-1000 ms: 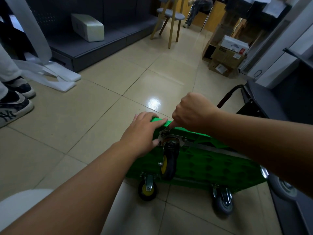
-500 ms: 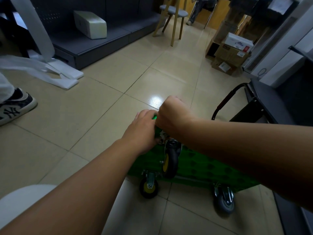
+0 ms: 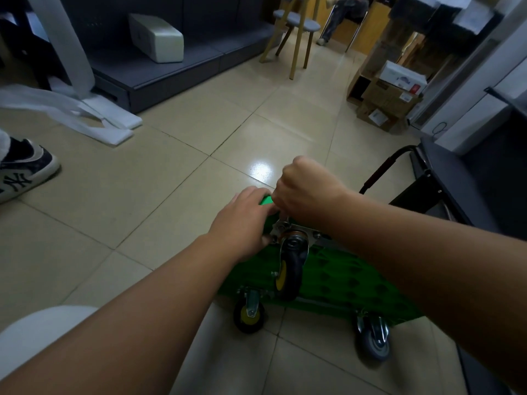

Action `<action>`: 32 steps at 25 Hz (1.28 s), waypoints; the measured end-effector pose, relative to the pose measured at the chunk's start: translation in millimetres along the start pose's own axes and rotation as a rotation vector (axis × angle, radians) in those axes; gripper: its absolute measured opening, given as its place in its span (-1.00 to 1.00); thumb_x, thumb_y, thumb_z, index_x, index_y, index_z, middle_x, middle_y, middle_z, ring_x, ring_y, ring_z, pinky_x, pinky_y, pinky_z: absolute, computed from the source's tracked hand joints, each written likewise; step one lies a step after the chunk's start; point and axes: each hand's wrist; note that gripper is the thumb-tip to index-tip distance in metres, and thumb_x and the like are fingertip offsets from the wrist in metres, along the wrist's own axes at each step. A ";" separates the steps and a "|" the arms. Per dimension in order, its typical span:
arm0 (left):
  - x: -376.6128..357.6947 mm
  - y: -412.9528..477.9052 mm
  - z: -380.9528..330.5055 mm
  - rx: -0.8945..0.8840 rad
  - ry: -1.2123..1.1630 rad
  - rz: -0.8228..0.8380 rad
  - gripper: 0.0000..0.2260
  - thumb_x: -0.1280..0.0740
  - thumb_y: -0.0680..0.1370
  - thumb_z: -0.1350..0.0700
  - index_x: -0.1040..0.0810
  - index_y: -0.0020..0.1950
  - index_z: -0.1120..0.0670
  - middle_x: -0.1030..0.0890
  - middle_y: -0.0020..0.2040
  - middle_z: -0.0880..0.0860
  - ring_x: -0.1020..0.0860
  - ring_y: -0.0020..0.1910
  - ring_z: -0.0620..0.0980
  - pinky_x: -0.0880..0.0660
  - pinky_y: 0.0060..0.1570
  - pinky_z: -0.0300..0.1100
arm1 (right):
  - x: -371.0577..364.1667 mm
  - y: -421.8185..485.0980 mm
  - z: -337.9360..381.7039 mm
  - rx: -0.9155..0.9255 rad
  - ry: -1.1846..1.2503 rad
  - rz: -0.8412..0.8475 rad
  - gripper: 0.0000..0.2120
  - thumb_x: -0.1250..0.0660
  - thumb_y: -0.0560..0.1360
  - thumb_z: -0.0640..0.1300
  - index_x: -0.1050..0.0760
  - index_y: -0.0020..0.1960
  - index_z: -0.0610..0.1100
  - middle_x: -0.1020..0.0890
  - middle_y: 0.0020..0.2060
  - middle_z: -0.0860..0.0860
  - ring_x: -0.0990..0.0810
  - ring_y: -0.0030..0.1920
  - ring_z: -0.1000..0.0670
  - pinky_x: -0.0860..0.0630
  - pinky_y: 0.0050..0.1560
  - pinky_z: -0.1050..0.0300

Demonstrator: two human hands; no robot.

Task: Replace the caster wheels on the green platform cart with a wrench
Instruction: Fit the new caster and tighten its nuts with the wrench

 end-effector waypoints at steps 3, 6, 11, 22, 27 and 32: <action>3.2 -2.9 2.3 0.002 -0.029 0.033 -0.51 -0.45 0.52 -0.01 -0.44 0.44 -0.11 -0.30 0.43 -0.05 -0.21 0.44 -0.02 -0.36 0.12 -0.17 | 0.7 -2.8 1.7 0.034 -0.009 -0.010 -0.72 -0.13 0.65 -0.10 -0.37 -0.24 -0.07 -0.46 -0.32 0.06 -0.56 -0.16 0.00 -0.29 -0.21 0.14; 6.4 -4.2 6.3 -0.006 -0.050 0.074 -0.56 -0.44 0.54 0.07 -0.47 0.41 -0.09 -0.30 0.44 -0.06 -0.22 0.43 -0.02 -0.46 0.24 -0.04 | 0.3 -13.1 19.3 0.046 -0.037 0.043 -0.80 -0.17 0.61 -0.13 -0.44 -0.18 -0.07 -0.39 -0.39 0.02 -0.53 -0.20 -0.01 -0.38 -0.18 0.19; 6.4 -8.0 13.6 -0.061 -0.096 0.145 -0.53 -0.39 0.54 0.21 -0.47 0.40 -0.13 -0.36 0.40 -0.11 -0.30 0.36 -0.02 -0.49 0.21 0.06 | 5.1 -19.9 14.1 0.065 -0.082 -0.020 -0.76 -0.17 0.62 -0.13 -0.34 -0.23 -0.08 -0.40 -0.38 0.03 -0.56 -0.18 -0.02 -0.32 -0.22 0.19; 10.6 -9.3 31.5 -0.144 -0.299 0.094 -0.50 -0.28 0.51 0.39 -0.63 0.18 -0.19 -0.57 0.04 -0.19 -0.55 0.09 -0.06 -0.49 -0.01 -0.25 | 12.8 -54.1 74.6 -0.309 0.559 -0.237 -0.45 -0.03 0.59 0.33 -0.38 -0.37 -0.03 -0.34 -0.50 0.06 -0.41 -0.41 -0.02 -0.26 -0.36 0.12; 14.7 -17.3 33.4 -0.227 -0.199 0.148 -0.44 -0.30 0.61 0.28 -0.42 0.48 -0.27 -0.53 0.27 -0.17 -0.48 0.21 -0.15 -0.54 0.16 -0.07 | -13.8 -63.9 255.5 -1.150 2.063 -0.129 -0.36 -0.06 0.40 0.50 -0.33 -0.45 -0.05 -0.32 -0.56 0.06 -0.32 -0.48 0.12 -0.24 -0.37 0.08; 11.2 -22.7 33.9 -0.254 -0.179 0.105 -0.41 -0.31 0.58 0.30 -0.42 0.49 -0.25 -0.54 0.25 -0.13 -0.49 0.19 -0.12 -0.55 0.10 -0.07 | -30.9 5.2 291.3 -1.633 2.405 -0.417 -0.40 -0.14 0.46 0.45 -0.33 -0.50 0.01 -0.28 -0.56 0.09 -0.27 -0.46 0.03 -0.21 -0.35 0.09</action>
Point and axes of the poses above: each hand's wrist, its own y-axis towards the middle knuckle, its own x-axis out of the back of the hand, z = x × y
